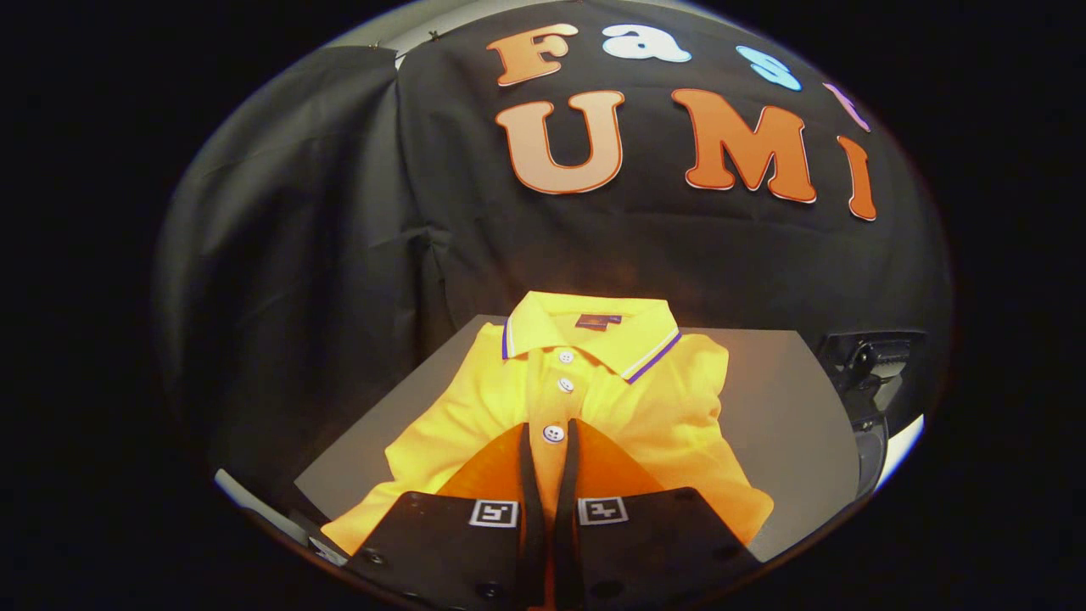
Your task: Put the clothes into the washing machine and then close the washing machine lid.
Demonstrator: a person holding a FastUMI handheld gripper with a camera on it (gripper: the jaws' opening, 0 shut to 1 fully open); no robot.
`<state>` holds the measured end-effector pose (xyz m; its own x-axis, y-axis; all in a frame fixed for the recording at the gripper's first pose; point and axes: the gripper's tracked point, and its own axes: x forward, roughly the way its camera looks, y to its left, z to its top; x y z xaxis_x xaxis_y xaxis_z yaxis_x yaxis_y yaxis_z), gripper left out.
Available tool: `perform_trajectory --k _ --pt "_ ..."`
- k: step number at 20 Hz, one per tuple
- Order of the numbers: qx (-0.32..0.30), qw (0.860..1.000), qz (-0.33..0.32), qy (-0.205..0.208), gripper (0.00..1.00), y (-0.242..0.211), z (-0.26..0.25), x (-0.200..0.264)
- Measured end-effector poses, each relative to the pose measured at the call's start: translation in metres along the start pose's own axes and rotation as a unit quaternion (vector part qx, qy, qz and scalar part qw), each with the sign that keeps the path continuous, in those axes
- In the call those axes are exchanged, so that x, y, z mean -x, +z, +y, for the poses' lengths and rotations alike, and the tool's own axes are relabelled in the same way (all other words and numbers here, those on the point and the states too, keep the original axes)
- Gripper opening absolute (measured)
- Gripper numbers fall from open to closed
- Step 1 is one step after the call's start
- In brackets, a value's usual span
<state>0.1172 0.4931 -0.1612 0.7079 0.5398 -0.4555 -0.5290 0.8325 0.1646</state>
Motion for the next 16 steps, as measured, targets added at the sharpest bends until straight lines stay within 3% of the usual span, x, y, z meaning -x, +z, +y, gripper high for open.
perform_trajectory --k 4,9,16 --pt "-0.011 0.997 -0.075 0.029 0.12 0.03 0.012 0.029" --pt "-0.023 0.982 -0.178 0.055 0.12 0.083 0.029 0.087" --pt "-0.007 0.97 -0.241 0.03 0.12 0.128 0.002 0.156"
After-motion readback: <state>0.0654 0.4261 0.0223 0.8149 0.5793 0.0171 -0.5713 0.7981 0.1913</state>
